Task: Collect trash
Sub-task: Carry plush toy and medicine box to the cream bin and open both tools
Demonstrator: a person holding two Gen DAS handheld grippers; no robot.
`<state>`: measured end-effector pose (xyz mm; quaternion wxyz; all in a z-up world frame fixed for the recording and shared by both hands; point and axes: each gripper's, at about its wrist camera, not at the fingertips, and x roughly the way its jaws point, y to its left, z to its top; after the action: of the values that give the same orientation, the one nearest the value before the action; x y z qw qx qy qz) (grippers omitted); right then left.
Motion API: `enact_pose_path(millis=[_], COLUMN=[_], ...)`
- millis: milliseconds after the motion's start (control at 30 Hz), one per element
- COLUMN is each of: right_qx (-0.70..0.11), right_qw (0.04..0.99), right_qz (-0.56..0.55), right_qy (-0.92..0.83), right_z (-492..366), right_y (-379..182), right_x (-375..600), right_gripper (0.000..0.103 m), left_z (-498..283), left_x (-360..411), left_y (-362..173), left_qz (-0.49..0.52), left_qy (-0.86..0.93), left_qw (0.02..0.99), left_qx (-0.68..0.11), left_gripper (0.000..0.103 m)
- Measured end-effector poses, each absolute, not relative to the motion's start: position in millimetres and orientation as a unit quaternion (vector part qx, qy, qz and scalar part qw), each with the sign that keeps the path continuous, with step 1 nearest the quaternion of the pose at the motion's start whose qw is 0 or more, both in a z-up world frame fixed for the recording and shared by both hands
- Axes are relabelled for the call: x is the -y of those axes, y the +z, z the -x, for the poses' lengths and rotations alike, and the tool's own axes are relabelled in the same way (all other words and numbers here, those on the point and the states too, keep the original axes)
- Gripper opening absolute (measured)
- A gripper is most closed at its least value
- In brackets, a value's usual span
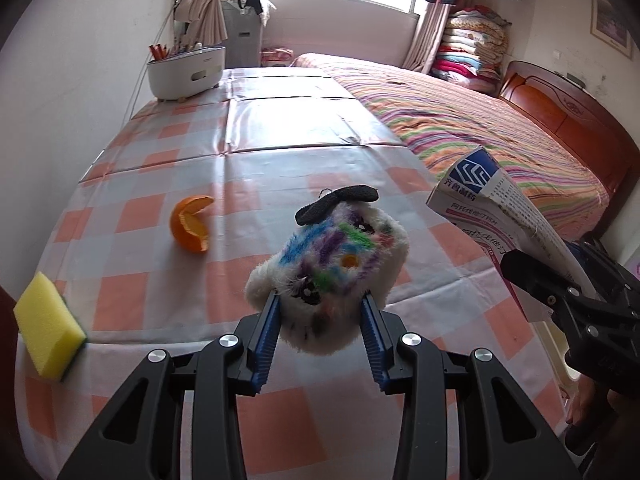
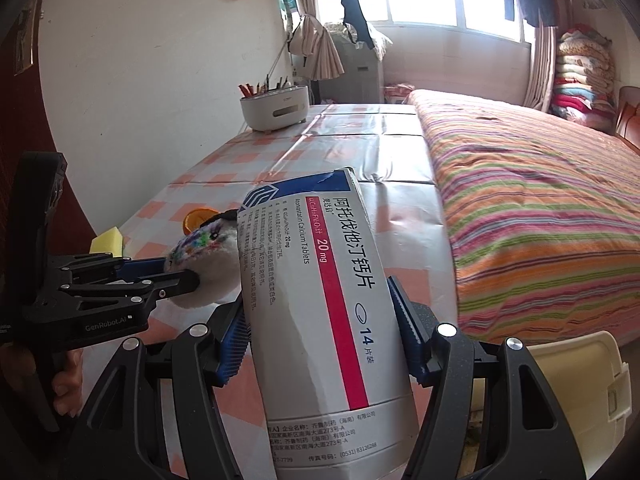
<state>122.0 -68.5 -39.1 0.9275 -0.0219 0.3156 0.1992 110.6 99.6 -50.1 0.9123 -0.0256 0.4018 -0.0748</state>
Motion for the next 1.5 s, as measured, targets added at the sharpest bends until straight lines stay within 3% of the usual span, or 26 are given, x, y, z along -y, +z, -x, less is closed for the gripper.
enact_pose_path(millis=[1500], right_qx=[-0.317], right_qw=[0.945], right_qz=[-0.043], right_qy=[0.071], right_z=[-83.4], right_y=[-48.8], right_x=[231.4], right_gripper=[0.062], left_z=[-104.5], left_x=[49.9], left_y=[-43.1], left_qz=[-0.01], left_qy=[-0.205], left_qw=[0.894], left_qx=[-0.399], left_gripper=[0.038])
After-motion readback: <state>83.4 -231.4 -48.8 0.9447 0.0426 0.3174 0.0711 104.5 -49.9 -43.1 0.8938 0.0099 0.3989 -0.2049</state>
